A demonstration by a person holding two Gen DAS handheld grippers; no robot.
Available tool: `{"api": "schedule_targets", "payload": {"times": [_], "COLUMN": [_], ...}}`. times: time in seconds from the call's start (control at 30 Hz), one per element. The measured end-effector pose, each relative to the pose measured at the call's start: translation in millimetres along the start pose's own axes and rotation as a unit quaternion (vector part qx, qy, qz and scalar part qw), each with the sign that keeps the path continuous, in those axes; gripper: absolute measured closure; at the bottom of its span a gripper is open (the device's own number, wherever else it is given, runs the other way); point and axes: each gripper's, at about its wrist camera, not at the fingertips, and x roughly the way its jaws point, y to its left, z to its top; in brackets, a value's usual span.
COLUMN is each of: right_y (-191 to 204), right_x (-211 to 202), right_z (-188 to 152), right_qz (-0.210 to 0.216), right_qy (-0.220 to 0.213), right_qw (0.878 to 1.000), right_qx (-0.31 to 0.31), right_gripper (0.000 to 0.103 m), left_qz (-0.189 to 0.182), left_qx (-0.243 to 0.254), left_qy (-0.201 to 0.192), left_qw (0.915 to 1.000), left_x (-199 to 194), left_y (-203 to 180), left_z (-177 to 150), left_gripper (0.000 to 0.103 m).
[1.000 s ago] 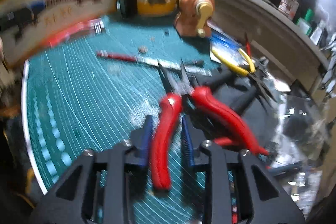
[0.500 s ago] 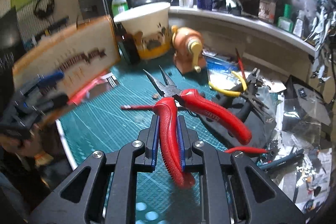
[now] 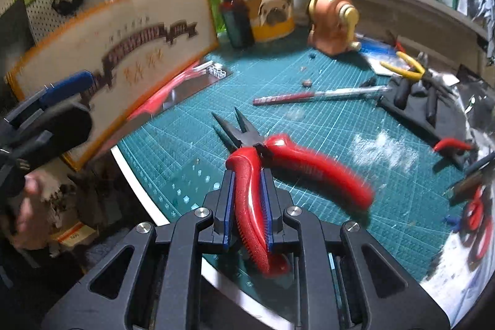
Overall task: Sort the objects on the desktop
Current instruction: 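Set the pliers down on the mat and open the right tool, then grasp the red-handled pliers on the mat with the left tool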
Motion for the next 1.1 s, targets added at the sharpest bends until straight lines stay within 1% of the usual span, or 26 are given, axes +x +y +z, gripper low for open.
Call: {"api": "schedule_targets", "payload": {"times": [0.1,0.17,0.23,0.27,0.33,0.4,0.47,0.57,0.63,0.73,0.77,0.8,0.83,0.87,0.9,0.97,1.0,1.03,1.07,1.1], "right_y": [3,5,4,2,-1,-13,-24,-42,-54,-63,-64,-65,-67,-67,-67,-68,-69,-69,-69,-69], "right_x": [1,0,-6,-16,-35,-56,-77,-108,-126,-142,-146,-149,-151,-152,-153,-153,-152,-152,-151,-152], "right_z": [-2,-4,-7,-8,-11,-21,-31,-46,-60,-75,-81,-87,-91,-95,-99,-104,-106,-108,-109,-110], "right_qz": [-0.013,-0.015,-0.011,-0.012,-0.016,-0.038,-0.059,-0.091,-0.101,-0.104,-0.102,-0.1,-0.097,-0.096,-0.094,-0.087,-0.085,-0.083,-0.081,-0.077], "right_qy": [-0.001,0.004,-0.001,-0.009,-0.027,-0.039,-0.052,-0.07,-0.082,-0.093,-0.093,-0.094,-0.093,-0.092,-0.09,-0.088,-0.089,-0.089,-0.09,-0.093], "right_qw": [1.0,1.0,1.0,1.0,0.999,0.998,0.997,0.992,0.988,0.984,0.984,0.983,0.984,0.984,0.984,0.984,0.984,0.984,0.984,0.984], "right_qx": [-0.005,-0.014,-0.017,-0.015,-0.011,0.007,0.026,0.053,0.081,0.107,0.113,0.118,0.12,0.121,0.123,0.127,0.129,0.13,0.132,0.134], "right_gripper": [0.088,0.088,0.087,0.084,0.07,0.066,0.065,0.064,0.063,0.06,0.06,0.06,0.06,0.06,0.059,0.059,0.059,0.059,0.059,0.059], "left_qz": [-0.006,-0.004,-0.004,-0.005,-0.003,0.003,0.034,0.088,0.124,0.177,0.183,0.183,0.189,0.199,0.209,0.237,0.254,0.27,0.282,0.291], "left_qx": [-0.006,-0.005,-0.009,-0.012,-0.018,-0.031,-0.058,-0.105,-0.136,-0.182,-0.178,-0.164,-0.155,-0.15,-0.149,-0.152,-0.152,-0.148,-0.145,-0.144], "left_qy": [-0.004,-0.009,-0.011,-0.011,-0.013,-0.007,-0.014,-0.028,-0.037,-0.051,-0.051,-0.049,-0.045,-0.04,-0.037,-0.041,-0.05,-0.062,-0.068,-0.07], "left_qw": [1.0,0.9999,0.9999,0.9999,0.9997,0.9995,0.9976,0.9902,0.9822,0.9659,0.9654,0.9681,0.9685,0.9676,0.9658,0.9586,0.954,0.9494,0.946,0.9432], "left_x": [-3,-5,-5,-5,-4,0,6,14,20,29,33,38,43,49,54,64,67,69,72,76], "left_y": [-2,-5,-6,-7,-11,-17,-30,-52,-67,-89,-98,-109,-116,-121,-124,-132,-136,-141,-144,-146], "left_z": [1,3,4,4,4,3,-5,-18,-27,-41,-43,-45,-47,-49,-51,-55,-57,-58,-60,-61], "left_gripper": [0.0,0.0,0.0,0.0,0.0,0.0,0.0,0.0,0.0,0.0,0.0,0.0,0.0,0.0,0.0,0.0,0.004,0.014,0.018,0.026]}}
